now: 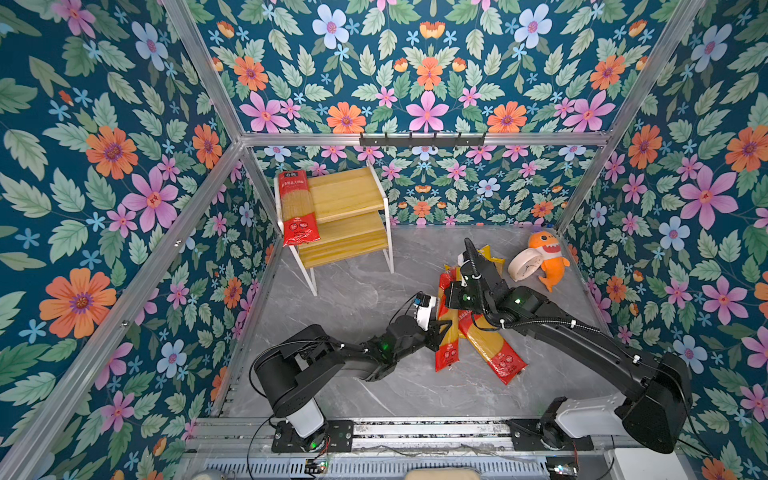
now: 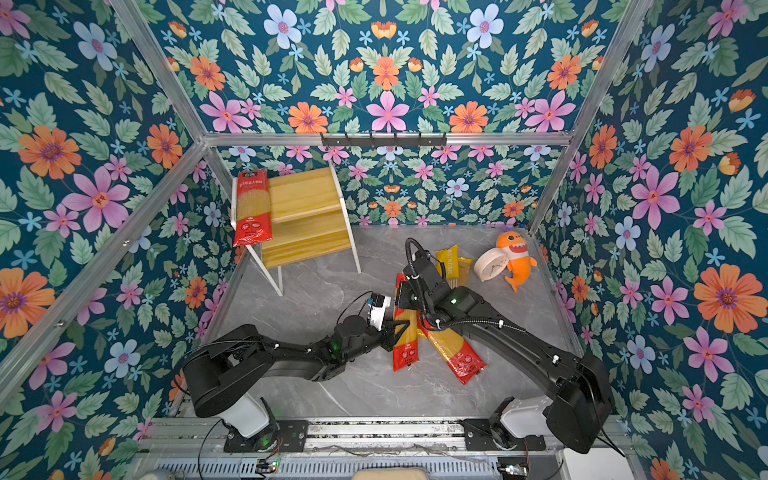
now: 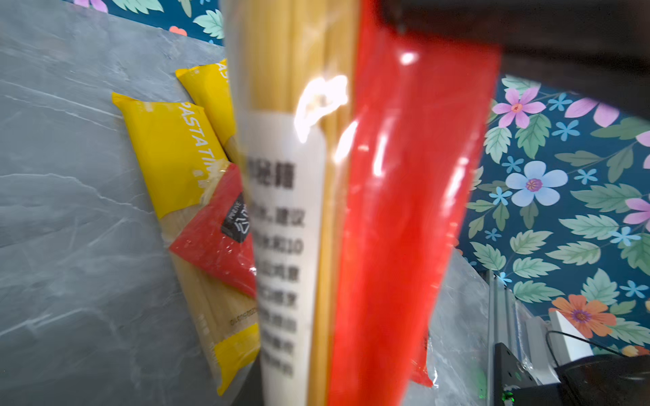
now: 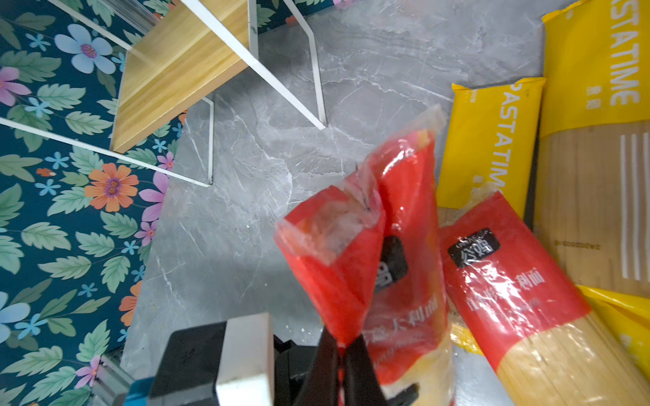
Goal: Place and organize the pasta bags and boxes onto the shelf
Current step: 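Grasp the second red spaghetti bag with the right gripper, lift toward left gripper, then lift the red bag upright with both grippers holding it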
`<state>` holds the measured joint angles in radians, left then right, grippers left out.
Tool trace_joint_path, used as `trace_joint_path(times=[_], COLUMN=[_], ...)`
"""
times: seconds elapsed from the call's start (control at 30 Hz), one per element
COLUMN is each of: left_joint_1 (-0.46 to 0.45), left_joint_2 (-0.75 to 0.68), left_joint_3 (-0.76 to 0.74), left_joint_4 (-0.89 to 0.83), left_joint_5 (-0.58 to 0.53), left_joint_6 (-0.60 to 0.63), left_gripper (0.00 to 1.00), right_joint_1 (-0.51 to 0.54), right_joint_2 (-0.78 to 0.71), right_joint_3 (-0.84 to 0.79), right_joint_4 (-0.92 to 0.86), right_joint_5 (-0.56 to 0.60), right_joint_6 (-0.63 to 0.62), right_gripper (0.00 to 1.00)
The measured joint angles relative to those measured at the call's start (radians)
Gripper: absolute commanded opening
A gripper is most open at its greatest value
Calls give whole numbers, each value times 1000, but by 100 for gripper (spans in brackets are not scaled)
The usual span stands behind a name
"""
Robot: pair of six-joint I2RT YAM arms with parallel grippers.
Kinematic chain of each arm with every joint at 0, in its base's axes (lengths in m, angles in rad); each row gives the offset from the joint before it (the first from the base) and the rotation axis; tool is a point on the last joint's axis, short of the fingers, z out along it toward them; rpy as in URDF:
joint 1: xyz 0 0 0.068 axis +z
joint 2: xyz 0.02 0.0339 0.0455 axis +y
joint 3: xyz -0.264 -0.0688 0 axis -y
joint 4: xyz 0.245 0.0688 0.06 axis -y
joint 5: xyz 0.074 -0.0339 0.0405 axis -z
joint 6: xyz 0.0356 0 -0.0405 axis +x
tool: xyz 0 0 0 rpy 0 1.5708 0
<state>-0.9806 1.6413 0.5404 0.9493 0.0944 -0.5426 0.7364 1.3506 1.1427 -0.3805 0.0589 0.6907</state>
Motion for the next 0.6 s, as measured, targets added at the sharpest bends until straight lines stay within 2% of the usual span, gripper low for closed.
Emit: trace_joint_path(times=[0.13, 0.2, 0.37, 0.6], left_joint_1=[11, 31, 111, 261], left_joint_2=[-33, -56, -114, -249], left_joint_3=[-16, -25, -49, -61], left_joint_4=[-14, -25, -39, -116], left_joint_5=[21, 48, 153, 288], left_joint_6=[19, 22, 27, 42], left_gripper=[16, 16, 15, 15], right_joint_1=[-8, -27, -127, -300], right_joint_2=[-23, -41, -49, -122], right_joint_3=[-11, -15, -25, -155], right_joint_4=[67, 105, 182, 275], right_joint_5=[-66, -131, -377, -594], right_joint_6=[-26, -54, -113, -140], right_gripper=[39, 45, 50, 52])
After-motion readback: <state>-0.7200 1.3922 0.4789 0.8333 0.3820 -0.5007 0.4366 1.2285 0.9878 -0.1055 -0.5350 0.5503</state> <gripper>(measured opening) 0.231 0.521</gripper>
